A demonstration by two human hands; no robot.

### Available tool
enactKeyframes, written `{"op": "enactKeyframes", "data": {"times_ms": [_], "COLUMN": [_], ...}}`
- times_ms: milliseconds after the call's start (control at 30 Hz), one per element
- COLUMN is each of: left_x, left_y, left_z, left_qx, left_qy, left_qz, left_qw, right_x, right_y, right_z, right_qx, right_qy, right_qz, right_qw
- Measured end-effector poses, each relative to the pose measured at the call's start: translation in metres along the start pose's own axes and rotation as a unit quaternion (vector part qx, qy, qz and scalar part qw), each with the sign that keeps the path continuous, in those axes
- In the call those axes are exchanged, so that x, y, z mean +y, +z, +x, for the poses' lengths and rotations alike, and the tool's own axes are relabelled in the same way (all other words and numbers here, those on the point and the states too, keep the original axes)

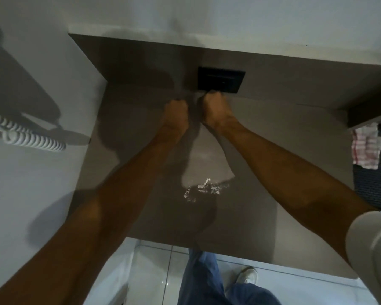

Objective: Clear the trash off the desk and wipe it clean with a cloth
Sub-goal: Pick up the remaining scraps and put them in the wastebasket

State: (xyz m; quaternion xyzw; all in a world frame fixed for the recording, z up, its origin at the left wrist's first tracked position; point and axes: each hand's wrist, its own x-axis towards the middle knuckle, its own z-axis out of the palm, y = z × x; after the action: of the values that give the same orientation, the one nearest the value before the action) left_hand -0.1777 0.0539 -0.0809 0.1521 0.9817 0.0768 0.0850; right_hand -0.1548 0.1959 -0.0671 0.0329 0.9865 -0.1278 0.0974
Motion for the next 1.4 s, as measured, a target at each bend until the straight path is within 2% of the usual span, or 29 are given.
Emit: {"op": "enactKeyframes", "data": {"times_ms": [33,133,233,300,367,467,500,567,667,700,733,800,867,900,967,1033,1100,1133,1167,1267,1300,1333,1400], "left_x": [0.003,0.003,0.018,0.043,0.065,0.099,0.109,0.124,0.148,0.155,0.163,0.178,0.184,0.185,0.185,0.183,0.177,0.174,0.171,0.168,0.168,0.170,0.177], "left_y": [-0.006,-0.016,-0.032,-0.045,-0.048,-0.027,-0.015,0.022,0.098,0.125,0.156,0.225,0.298,0.338,0.404,0.447,0.471,0.472,0.467,0.415,0.385,0.352,0.281], "left_z": [-0.004,-0.017,-0.055,-0.114,-0.186,-0.309,-0.347,-0.406,-0.456,-0.456,-0.451,-0.429,-0.399,-0.382,-0.352,-0.330,-0.323,-0.326,-0.332,-0.358,-0.372,-0.390,-0.431], "left_qx": [0.004,0.007,0.037,0.055,0.036,-0.112,-0.154,-0.201,-0.246,-0.253,-0.261,-0.274,-0.273,-0.261,-0.265,-0.334,-0.410,-0.414,-0.401,-0.367,-0.366,-0.365,-0.327], "left_qy": [0.008,-0.002,-0.057,-0.100,-0.135,-0.214,-0.229,-0.265,-0.377,-0.415,-0.441,-0.456,-0.462,-0.467,-0.460,-0.410,-0.377,-0.383,-0.387,-0.387,-0.377,-0.349,-0.228], "left_qz": [0.010,0.003,-0.116,-0.228,-0.376,-0.539,-0.568,-0.591,-0.577,-0.571,-0.568,-0.576,-0.570,-0.563,-0.566,-0.597,-0.624,-0.634,-0.641,-0.642,-0.614,-0.566,-0.446], "left_qw": [1.000,1.000,0.991,0.967,0.916,0.807,0.776,0.735,0.682,0.662,0.644,0.621,0.621,0.630,0.631,0.603,0.548,0.529,0.528,0.551,0.589,0.652,0.801], "right_x": [0.000,0.008,0.009,0.011,0.012,0.024,0.031,0.048,0.083,0.095,0.109,0.137,0.164,0.176,0.195,0.205,0.210,0.212,0.212,0.194,0.180,0.166,0.137], "right_y": [-0.003,-0.005,-0.016,-0.022,-0.021,0.004,0.019,0.054,0.129,0.158,0.192,0.259,0.318,0.347,0.397,0.428,0.445,0.444,0.437,0.384,0.356,0.327,0.271], "right_z": [-0.009,-0.046,-0.105,-0.167,-0.240,-0.364,-0.406,-0.472,-0.529,-0.531,-0.526,-0.501,-0.465,-0.446,-0.414,-0.390,-0.381,-0.385,-0.391,-0.425,-0.441,-0.459,-0.497], "right_qx": [-0.013,0.019,0.072,0.153,0.231,0.248,0.227,0.160,0.021,-0.009,-0.026,-0.030,-0.021,-0.014,-0.006,-0.020,-0.024,-0.017,-0.016,-0.019,-0.038,-0.052,-0.039], "right_qy": [0.008,0.009,0.033,0.037,0.013,-0.017,-0.008,0.030,0.171,0.248,0.332,0.475,0.556,0.577,0.596,0.577,0.542,0.534,0.537,0.540,0.526,0.498,0.382], "right_qz": [0.012,0.048,0.111,0.150,0.232,0.300,0.319,0.380,0.413,0.428,0.454,0.513,0.580,0.602,0.613,0.657,0.735,0.752,0.748,0.690,0.664,0.620,0.475], "right_qw": [1.000,0.999,0.991,0.976,0.945,0.921,0.920,0.911,0.894,0.869,0.826,0.714,0.595,0.551,0.519,0.484,0.407,0.385,0.390,0.482,0.530,0.604,0.792]}}
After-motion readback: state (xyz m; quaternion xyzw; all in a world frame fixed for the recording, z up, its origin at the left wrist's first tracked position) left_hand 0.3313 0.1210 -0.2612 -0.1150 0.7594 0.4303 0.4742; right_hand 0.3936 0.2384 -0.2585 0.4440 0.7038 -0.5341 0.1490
